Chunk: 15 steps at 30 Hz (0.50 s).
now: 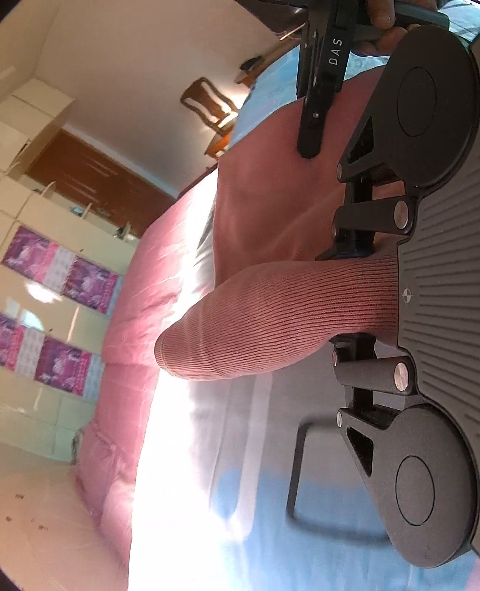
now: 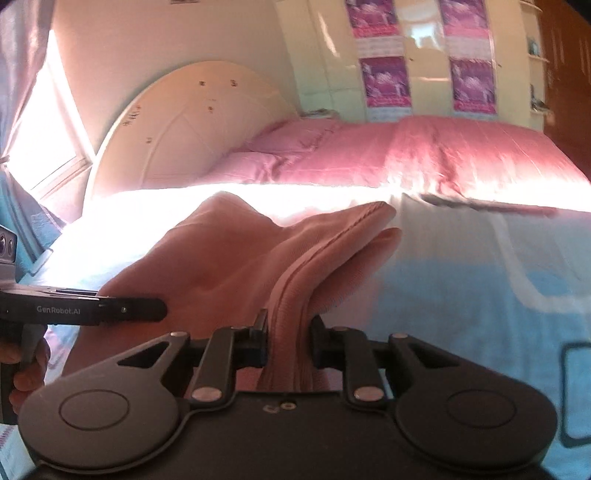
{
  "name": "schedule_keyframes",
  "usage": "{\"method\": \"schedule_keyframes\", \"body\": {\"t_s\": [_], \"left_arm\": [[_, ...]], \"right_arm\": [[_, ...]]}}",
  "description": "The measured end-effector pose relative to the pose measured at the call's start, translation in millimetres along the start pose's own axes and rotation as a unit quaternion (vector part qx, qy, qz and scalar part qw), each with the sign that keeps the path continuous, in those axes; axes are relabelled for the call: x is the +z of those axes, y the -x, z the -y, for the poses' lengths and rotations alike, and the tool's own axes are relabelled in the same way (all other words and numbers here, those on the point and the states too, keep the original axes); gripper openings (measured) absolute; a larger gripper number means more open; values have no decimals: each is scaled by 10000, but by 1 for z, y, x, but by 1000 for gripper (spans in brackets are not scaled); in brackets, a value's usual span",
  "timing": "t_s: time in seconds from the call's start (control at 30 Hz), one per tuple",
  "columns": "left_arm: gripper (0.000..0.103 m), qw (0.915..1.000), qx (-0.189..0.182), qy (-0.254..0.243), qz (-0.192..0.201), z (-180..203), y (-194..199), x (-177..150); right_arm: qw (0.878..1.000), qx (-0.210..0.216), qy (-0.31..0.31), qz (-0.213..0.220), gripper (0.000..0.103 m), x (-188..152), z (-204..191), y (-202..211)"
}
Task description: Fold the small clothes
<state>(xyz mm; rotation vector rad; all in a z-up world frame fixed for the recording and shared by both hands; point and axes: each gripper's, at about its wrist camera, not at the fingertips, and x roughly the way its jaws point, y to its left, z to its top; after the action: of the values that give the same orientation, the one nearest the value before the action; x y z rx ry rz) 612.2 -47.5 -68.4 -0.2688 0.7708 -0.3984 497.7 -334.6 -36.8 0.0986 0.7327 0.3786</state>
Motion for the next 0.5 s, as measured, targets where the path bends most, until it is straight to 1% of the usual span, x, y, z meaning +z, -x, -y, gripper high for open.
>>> {"method": "schedule_keyframes", "body": {"t_s": [0.1, 0.2, 0.27, 0.37, 0.47, 0.5], "left_arm": [[32, 9999, 73, 89, 67, -37, 28, 1], [32, 9995, 105, 275, 111, -84, 57, -3], [32, 9993, 171, 310, 127, -111, 72, -6], [33, 9988, 233, 405, 133, -153, 87, -13], [34, 9985, 259, 489, 46, -192, 88, -25], [39, 9981, 305, 530, -2, -204, 84, -30]], "right_arm": [[9999, 119, 118, 14, 20, 4, -38, -12], [9995, 226, 215, 17, 20, 5, -79, -30], [9992, 331, 221, 22, 20, 4, -105, -43], [9986, 461, 250, -30, 20, -1, -141, -60], [9982, 565, 88, -186, 20, -8, -163, -82], [9980, 579, -9, -254, 21, -12, -167, -93]]}}
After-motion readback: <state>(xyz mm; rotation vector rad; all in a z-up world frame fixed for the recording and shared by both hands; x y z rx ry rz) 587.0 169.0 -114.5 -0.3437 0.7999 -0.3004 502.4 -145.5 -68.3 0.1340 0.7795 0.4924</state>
